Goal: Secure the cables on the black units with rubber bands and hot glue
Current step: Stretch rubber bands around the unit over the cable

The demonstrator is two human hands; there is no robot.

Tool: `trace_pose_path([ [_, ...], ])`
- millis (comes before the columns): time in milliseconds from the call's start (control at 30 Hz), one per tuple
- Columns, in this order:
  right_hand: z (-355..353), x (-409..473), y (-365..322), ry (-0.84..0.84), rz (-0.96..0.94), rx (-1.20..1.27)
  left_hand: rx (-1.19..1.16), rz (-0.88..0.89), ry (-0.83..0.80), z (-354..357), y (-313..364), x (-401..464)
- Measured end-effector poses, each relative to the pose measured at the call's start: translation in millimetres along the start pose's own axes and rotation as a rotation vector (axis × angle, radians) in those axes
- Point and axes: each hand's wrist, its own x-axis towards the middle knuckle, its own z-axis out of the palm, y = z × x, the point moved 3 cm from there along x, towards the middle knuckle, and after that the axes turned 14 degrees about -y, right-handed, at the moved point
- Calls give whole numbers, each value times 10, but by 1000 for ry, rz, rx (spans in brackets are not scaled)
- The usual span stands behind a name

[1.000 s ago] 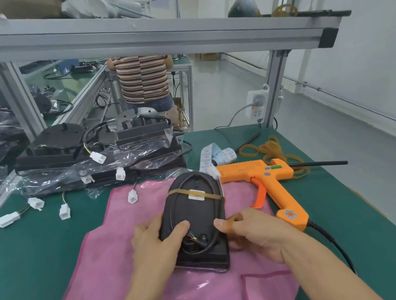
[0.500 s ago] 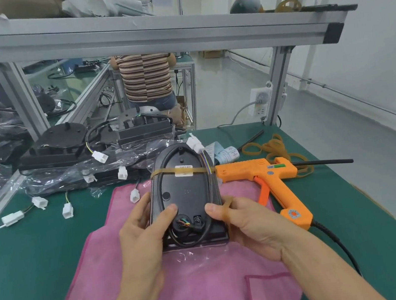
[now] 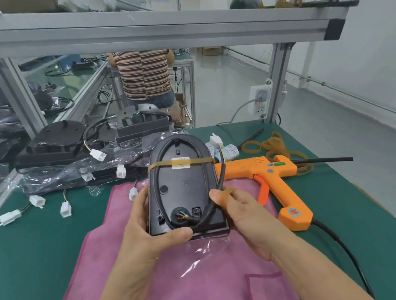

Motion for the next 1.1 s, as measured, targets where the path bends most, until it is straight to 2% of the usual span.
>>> trace_pose_path([
  [100, 26, -14, -4, -60, 37, 9, 37, -2, 71, 2, -33, -12],
  [267, 55, -11, -64, -154, 71, -4, 45, 17, 76, 8, -68, -42],
  [467, 63, 28, 21, -16, 154, 200, 58, 42, 39, -16, -75, -35],
  [633, 44, 48, 32, -4, 163, 379, 138, 4, 58, -5, 15, -12],
  [700, 51, 64, 14, -2, 103, 356, 385, 31, 222, 24, 140, -76],
  [767, 61, 82, -18, 46, 28, 313, 784, 254, 375, 202, 306, -172],
  [800, 71, 91, -34, 76, 0, 298, 901, 344, 369, 353, 309, -199],
  [833, 91, 98, -53, 98, -25, 295, 946, 371, 317, 507, 267, -207],
  [900, 148, 108, -69, 117, -71, 324, 1013, 312, 231, 726, 107, -181],
  [1000, 205, 114, -74, 173, -131, 386, 1132, 182, 296, 783, -1, -75],
  [1100, 263, 106, -68, 201, -184, 422, 1212, 256, 371, 769, 71, 14],
])
